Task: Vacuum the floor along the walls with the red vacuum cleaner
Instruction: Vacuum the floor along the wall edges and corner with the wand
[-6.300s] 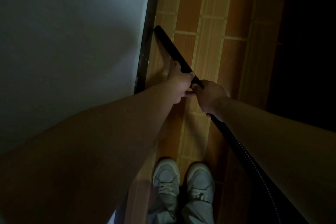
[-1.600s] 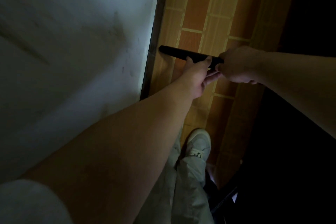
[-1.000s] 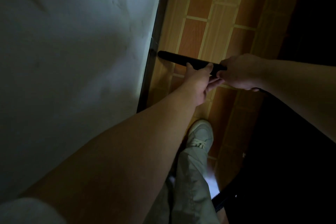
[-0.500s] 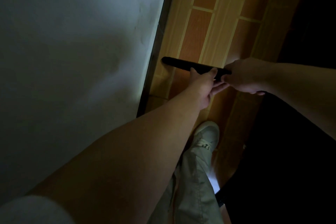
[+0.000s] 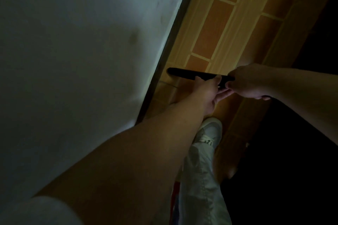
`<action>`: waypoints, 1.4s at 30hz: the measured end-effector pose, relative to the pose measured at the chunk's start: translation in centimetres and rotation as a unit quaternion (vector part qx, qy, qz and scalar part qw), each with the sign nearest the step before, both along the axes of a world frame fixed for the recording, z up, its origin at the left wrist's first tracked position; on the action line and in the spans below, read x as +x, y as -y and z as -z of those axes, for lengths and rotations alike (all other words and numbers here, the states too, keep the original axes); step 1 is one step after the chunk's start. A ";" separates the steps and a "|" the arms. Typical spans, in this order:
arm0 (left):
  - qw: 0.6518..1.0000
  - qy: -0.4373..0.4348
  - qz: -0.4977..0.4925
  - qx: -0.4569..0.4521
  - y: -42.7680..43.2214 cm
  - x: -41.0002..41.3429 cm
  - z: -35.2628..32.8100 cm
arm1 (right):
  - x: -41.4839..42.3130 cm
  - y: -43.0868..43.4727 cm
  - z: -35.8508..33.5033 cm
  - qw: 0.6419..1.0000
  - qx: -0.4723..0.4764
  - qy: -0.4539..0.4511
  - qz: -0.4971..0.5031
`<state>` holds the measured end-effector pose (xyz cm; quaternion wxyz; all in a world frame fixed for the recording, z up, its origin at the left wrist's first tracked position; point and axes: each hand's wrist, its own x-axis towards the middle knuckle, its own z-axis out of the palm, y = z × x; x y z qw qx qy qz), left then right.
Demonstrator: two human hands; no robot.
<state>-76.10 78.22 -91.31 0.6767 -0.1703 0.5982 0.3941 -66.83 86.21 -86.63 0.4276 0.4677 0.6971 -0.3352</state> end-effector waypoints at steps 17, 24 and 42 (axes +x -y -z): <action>1.000 -0.009 0.012 0.010 4.3 0.3 -0.7 | -0.2 5.0 -0.6 0.997 0.035 0.008 -0.065; 1.000 0.009 0.014 -0.013 7.9 -0.8 -1.1 | -1.6 8.4 -1.6 0.999 0.010 0.014 -0.048; 0.999 -0.018 0.050 0.008 11.0 -3.0 -0.8 | -3.6 12.9 -1.1 0.999 0.026 0.029 -0.001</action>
